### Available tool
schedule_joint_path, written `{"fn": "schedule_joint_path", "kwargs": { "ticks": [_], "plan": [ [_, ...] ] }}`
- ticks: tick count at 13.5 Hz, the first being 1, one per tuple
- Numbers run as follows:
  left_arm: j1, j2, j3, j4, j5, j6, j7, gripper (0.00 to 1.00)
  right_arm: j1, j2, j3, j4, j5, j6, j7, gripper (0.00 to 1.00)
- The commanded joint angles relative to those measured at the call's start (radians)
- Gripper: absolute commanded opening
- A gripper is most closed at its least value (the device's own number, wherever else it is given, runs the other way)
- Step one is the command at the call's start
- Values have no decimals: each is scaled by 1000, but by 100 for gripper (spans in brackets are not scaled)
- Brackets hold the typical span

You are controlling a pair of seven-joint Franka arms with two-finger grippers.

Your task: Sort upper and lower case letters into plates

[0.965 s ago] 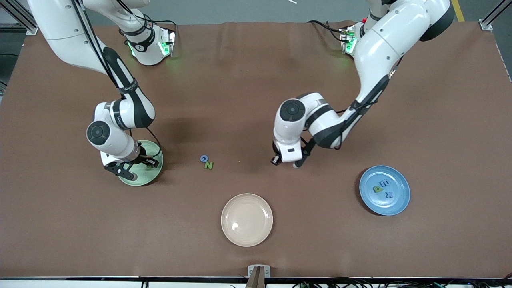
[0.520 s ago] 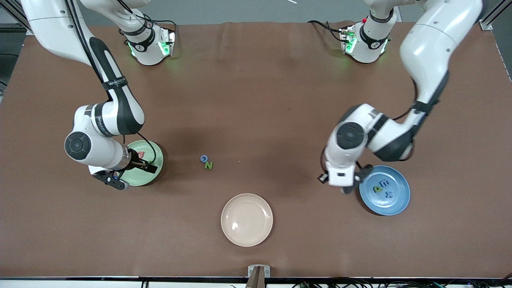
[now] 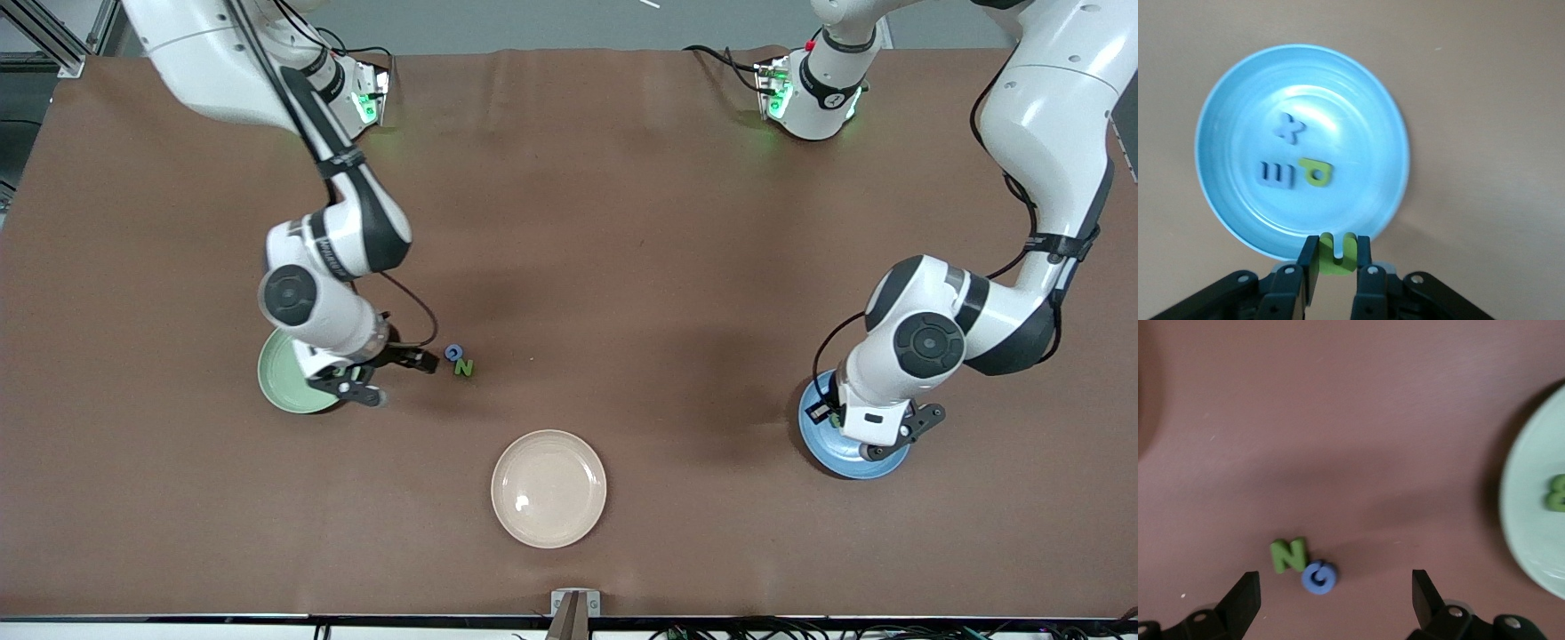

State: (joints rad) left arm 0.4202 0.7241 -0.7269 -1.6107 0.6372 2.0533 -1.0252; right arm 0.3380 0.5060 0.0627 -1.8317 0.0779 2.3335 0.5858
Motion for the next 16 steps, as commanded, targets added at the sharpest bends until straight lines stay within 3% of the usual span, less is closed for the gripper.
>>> {"fn": "schedule_joint_path", "kwargs": {
  "ticks": [1, 5, 7, 8, 11, 12, 16],
  "plan": [
    [87, 6, -14, -50, 32, 51, 108, 0, 48, 83, -6, 74, -49, 4, 0, 100],
    [133, 28, 9, -80, 110, 132, 154, 1, 81, 123, -8, 78, -96, 49, 23, 100],
    [144, 31, 9, -95, 113, 166, 158, 8, 87, 152, -9, 78, -98, 88, 55, 96],
    [146, 29, 9, -95, 113, 165, 163, 19, 87, 161, -9, 78, -98, 113, 57, 92],
    [149, 22, 9, -91, 113, 166, 171, 93, 88, 170, -11, 78, -98, 125, 71, 84],
    [147, 14, 6, -89, 113, 162, 165, 100, 93, 172, -11, 78, -98, 130, 78, 83],
    [149, -119, -40, -83, 79, 85, 166, 100, 113, 170, -11, 71, -101, 133, 97, 75]
  ]
}}
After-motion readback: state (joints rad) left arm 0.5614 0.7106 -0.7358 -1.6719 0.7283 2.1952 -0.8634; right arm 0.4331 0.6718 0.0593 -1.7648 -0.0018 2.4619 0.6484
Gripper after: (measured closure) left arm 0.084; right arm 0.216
